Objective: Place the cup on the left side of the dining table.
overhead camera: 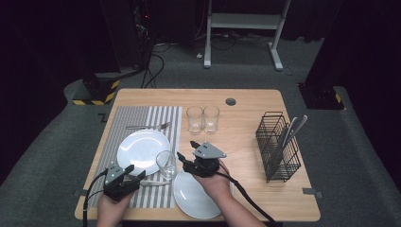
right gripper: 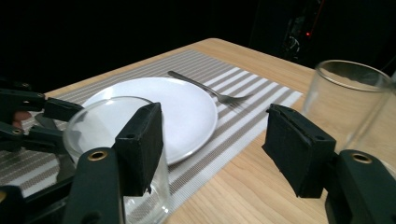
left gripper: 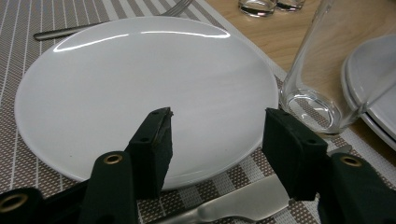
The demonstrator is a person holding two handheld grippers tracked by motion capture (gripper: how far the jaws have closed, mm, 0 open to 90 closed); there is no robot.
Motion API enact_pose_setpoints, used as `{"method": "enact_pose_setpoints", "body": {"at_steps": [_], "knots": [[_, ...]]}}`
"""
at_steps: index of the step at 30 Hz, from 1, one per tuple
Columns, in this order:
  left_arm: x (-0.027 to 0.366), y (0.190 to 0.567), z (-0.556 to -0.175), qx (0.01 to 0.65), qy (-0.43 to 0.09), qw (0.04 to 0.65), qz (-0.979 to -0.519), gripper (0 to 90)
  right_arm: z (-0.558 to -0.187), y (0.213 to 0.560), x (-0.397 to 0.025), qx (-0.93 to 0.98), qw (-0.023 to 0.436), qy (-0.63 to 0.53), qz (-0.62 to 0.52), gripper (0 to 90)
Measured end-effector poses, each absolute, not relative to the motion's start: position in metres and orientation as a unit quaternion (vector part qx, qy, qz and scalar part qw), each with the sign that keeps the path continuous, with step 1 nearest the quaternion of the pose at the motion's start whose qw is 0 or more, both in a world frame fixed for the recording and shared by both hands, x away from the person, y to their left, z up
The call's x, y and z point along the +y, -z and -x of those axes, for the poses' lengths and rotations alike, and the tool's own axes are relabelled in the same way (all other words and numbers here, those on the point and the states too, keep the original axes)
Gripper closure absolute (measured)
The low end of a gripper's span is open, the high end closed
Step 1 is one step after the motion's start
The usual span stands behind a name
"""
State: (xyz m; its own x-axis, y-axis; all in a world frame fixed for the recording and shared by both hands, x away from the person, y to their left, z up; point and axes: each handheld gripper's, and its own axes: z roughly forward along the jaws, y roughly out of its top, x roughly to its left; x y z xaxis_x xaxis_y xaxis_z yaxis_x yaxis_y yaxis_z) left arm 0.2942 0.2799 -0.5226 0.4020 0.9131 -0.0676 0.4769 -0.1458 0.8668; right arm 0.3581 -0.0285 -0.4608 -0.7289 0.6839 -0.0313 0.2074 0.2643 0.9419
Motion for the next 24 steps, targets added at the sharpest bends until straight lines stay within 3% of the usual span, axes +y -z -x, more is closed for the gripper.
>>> {"method": "enact_pose_setpoints", "body": {"at_steps": [24], "knots": [[0.268,0.524,-0.293,0.466,-0.247,0.433,-0.731,42.7,-0.359,0.487,-0.116,0.740,0.277,-0.487,-0.371,43.0]]}}
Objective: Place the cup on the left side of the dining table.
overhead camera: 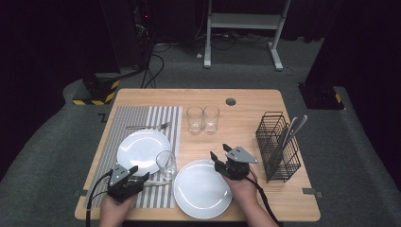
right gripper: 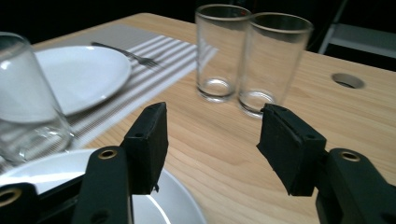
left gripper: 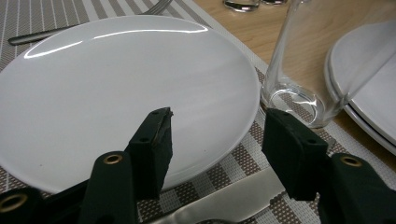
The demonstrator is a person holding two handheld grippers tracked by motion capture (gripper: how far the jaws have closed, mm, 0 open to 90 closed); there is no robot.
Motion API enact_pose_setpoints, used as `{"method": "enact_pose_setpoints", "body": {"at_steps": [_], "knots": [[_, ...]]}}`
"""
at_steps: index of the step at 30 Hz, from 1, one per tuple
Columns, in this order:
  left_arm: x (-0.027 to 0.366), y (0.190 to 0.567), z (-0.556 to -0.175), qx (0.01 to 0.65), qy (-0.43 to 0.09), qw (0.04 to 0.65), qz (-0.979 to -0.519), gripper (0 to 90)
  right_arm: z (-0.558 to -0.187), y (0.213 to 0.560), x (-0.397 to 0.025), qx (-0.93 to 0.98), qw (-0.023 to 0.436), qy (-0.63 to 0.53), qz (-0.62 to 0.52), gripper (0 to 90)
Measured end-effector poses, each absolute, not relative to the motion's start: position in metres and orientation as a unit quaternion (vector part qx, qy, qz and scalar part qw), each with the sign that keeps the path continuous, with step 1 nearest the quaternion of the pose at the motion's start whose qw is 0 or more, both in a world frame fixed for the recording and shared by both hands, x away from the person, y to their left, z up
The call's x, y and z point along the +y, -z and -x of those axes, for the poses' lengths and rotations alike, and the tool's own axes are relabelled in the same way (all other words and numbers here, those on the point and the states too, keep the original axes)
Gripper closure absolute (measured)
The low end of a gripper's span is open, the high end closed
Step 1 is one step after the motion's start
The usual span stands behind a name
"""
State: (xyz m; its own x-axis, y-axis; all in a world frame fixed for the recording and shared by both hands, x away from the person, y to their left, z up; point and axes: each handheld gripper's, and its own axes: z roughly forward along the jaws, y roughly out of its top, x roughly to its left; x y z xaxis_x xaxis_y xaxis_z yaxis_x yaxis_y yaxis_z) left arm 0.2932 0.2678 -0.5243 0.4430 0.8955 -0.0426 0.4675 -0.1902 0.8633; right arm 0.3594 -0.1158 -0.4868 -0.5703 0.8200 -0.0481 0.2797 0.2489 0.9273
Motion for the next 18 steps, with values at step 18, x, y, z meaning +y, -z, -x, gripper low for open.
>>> {"method": "enact_pose_setpoints", "body": {"at_steps": [18], "knots": [[0.262,0.532,-0.296,0.455,-0.240,0.443,-0.734,42.2,-0.338,0.519,-0.169,0.745,0.296,-0.423,-0.423,49.2]]}}
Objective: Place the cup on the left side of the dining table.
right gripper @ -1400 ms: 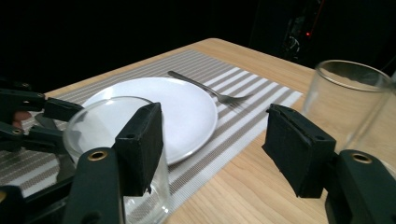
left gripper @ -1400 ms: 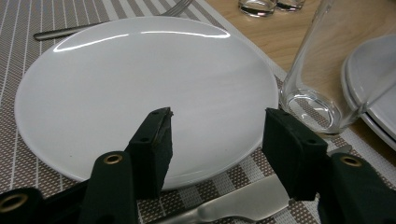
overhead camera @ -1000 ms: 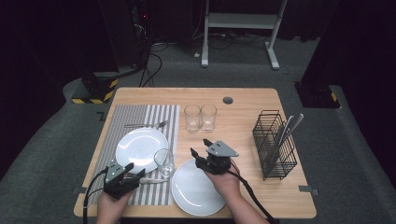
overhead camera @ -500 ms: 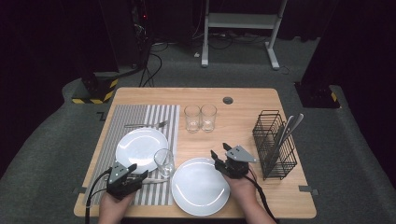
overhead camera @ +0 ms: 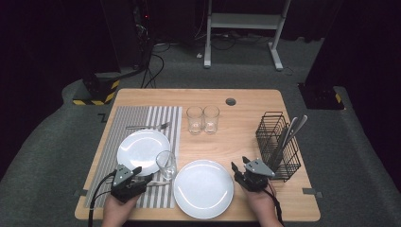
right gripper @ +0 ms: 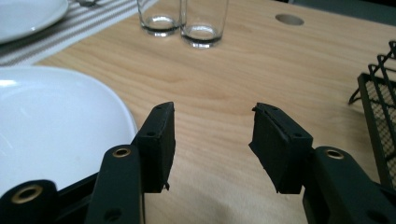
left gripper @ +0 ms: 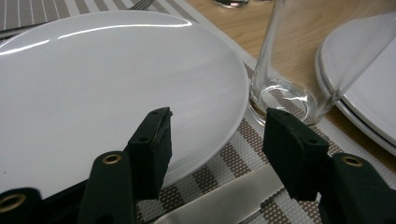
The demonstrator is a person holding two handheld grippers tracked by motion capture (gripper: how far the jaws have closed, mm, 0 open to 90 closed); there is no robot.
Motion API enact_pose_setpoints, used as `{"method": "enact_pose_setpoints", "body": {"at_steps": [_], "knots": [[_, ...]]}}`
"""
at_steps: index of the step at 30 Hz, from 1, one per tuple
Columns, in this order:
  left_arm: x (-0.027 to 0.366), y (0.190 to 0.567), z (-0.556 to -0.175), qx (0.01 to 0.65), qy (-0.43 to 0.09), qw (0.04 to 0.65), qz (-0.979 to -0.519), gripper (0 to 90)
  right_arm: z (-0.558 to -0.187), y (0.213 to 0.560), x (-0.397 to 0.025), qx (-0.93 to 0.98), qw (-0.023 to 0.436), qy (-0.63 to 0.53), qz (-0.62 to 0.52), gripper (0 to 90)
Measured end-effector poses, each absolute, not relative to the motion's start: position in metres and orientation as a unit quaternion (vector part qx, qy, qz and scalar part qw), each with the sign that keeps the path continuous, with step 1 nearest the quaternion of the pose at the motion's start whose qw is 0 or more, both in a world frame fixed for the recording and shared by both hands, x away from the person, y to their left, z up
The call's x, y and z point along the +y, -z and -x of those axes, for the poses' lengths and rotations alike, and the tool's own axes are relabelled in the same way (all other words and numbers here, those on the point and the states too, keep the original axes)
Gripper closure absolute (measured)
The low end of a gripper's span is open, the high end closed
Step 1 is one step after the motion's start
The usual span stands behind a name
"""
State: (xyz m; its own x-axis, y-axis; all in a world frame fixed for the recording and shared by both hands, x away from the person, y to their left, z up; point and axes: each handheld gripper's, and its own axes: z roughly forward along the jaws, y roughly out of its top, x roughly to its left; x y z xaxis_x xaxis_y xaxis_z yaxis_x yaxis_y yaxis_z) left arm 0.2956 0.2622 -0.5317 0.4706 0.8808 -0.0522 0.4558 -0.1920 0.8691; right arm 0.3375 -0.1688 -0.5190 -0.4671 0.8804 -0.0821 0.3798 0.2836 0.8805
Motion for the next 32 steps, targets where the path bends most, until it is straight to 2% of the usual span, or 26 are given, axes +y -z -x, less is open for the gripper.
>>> {"method": "enact_pose_setpoints", "body": {"at_steps": [10,11,15,32], "knots": [[0.265,0.533,-0.296,0.463,-0.233,0.453,-0.726,42.4,-0.340,0.531,-0.173,0.745,0.279,-0.394,-0.460,48.7],[0.264,0.534,-0.296,0.460,-0.236,0.449,-0.729,42.5,-0.345,0.531,-0.173,0.752,0.260,-0.380,-0.471,44.6],[0.262,0.534,-0.297,0.459,-0.235,0.445,-0.732,42.5,-0.354,0.534,-0.168,0.770,0.237,-0.336,-0.487,41.3],[0.262,0.534,-0.297,0.455,-0.231,0.445,-0.736,42.6,-0.355,0.534,-0.168,0.767,0.234,-0.337,-0.494,39.7]]}}
